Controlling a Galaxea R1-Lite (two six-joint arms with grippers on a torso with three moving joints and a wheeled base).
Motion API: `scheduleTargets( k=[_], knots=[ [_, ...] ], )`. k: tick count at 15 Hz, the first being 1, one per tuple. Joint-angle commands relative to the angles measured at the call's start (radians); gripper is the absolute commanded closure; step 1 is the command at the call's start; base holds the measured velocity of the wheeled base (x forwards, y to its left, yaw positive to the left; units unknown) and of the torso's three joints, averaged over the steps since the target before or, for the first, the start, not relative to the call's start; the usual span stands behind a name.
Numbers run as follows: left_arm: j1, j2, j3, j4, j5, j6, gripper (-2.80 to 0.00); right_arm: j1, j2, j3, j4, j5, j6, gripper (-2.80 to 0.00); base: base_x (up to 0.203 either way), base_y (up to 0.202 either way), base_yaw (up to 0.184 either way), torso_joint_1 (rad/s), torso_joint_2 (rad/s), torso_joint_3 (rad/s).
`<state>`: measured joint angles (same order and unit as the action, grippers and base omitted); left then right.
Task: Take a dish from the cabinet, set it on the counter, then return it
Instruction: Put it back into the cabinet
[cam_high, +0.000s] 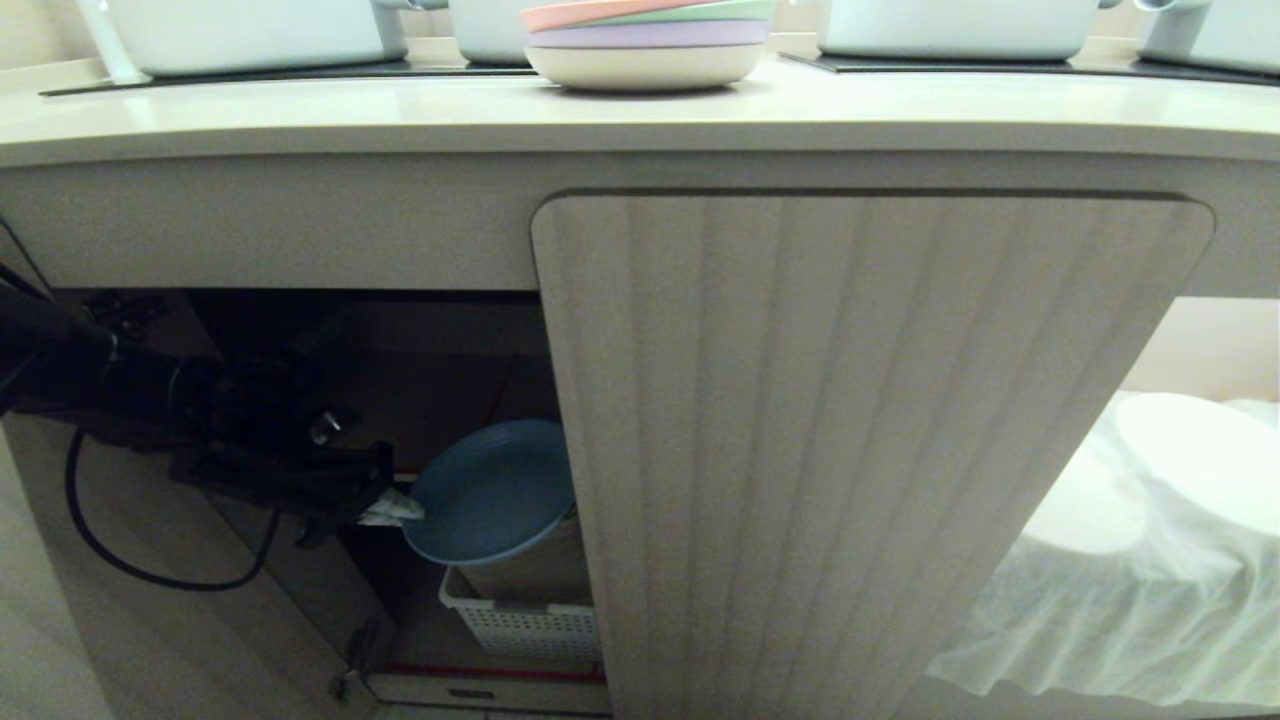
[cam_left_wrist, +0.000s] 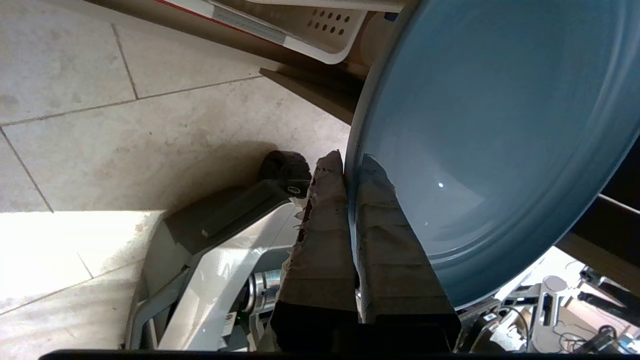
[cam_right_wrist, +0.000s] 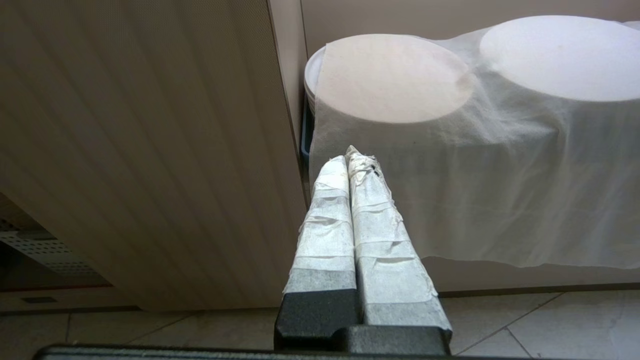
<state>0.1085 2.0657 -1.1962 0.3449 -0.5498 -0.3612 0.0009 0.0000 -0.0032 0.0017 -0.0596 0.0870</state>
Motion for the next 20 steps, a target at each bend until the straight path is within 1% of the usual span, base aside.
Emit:
scheduleTargets(
  k=[1, 10, 20],
  knots=[
    [-0.001, 0.001, -0.004, 0.0, -0.002, -0.004, 0.0, 0.001, 0.0, 0.0, 0.0, 0.0, 0.0, 0.0, 0.0, 0.0, 0.0, 0.0, 0.0, 0.0],
    [0.002, 0.01, -0.019, -0.001, -0.001, -0.004, 0.0, 0.0, 0.0, 0.0, 0.0, 0.0, 0.0, 0.0, 0.0, 0.0, 0.0, 0.0, 0.0, 0.0],
    [0.002, 0.034, -0.071, 0.0, -0.001, -0.003, 0.0, -0.001, 0.0, 0.0, 0.0, 0.0, 0.0, 0.0, 0.0, 0.0, 0.0, 0.0, 0.0, 0.0]
  ],
)
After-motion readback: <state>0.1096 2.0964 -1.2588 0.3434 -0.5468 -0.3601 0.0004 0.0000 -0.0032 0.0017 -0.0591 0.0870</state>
